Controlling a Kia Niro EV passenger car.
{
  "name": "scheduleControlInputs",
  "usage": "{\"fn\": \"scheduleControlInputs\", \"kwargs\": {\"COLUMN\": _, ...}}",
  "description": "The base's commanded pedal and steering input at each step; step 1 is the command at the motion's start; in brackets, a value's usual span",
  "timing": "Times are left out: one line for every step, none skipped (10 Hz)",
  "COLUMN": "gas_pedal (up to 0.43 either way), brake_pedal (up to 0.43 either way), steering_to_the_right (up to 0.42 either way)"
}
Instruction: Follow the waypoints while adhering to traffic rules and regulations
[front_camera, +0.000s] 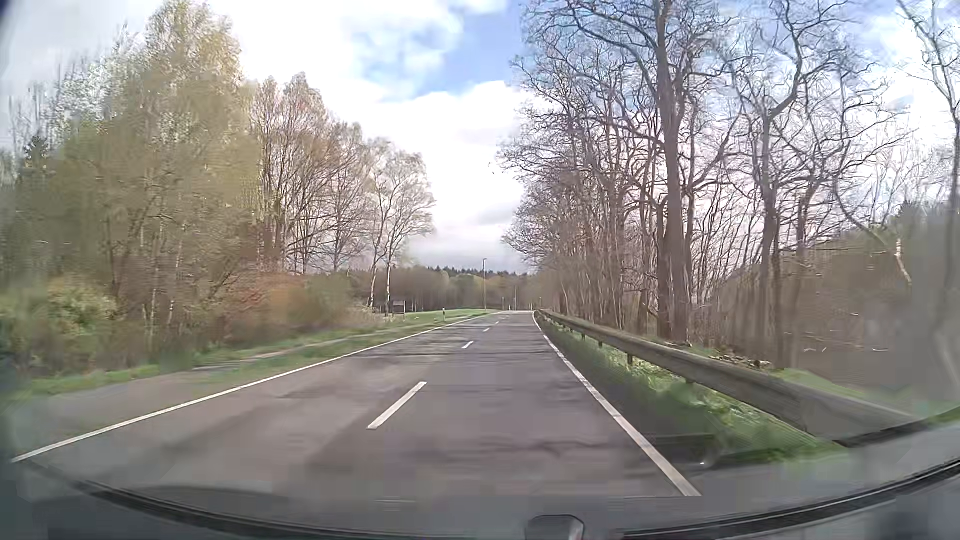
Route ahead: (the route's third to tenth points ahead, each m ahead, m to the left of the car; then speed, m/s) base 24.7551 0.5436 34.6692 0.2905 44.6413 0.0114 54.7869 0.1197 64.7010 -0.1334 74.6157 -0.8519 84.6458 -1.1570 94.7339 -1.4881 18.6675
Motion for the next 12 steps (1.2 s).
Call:
{"fn": "scheduleControlInputs", "kwargs": {"gas_pedal": 0.098, "brake_pedal": 0.000, "steering_to_the_right": 0.002}}
{"fn": "scheduleControlInputs", "kwargs": {"gas_pedal": 0.098, "brake_pedal": 0.000, "steering_to_the_right": 0.003}}
{"fn": "scheduleControlInputs", "kwargs": {"gas_pedal": 0.098, "brake_pedal": 0.000, "steering_to_the_right": 0.003}}
{"fn": "scheduleControlInputs", "kwargs": {"gas_pedal": 0.098, "brake_pedal": 0.000, "steering_to_the_right": 0.003}}
{"fn": "scheduleControlInputs", "kwargs": {"gas_pedal": 0.098, "brake_pedal": 0.000, "steering_to_the_right": 0.003}}
{"fn": "scheduleControlInputs", "kwargs": {"gas_pedal": 0.098, "brake_pedal": 0.000, "steering_to_the_right": 0.003}}
{"fn": "scheduleControlInputs", "kwargs": {"gas_pedal": 0.098, "brake_pedal": 0.000, "steering_to_the_right": 0.003}}
{"fn": "scheduleControlInputs", "kwargs": {"gas_pedal": 0.098, "brake_pedal": 0.000, "steering_to_the_right": 0.003}}
{"fn": "scheduleControlInputs", "kwargs": {"gas_pedal": 0.098, "brake_pedal": 0.000, "steering_to_the_right": 0.003}}
{"fn": "scheduleControlInputs", "kwargs": {"gas_pedal": 0.098, "brake_pedal": 0.000, "steering_to_the_right": 0.003}}
{"fn": "scheduleControlInputs", "kwargs": {"gas_pedal": 0.098, "brake_pedal": 0.000, "steering_to_the_right": 0.003}}
{"fn": "scheduleControlInputs", "kwargs": {"gas_pedal": 0.098, "brake_pedal": 0.000, "steering_to_the_right": 0.003}}
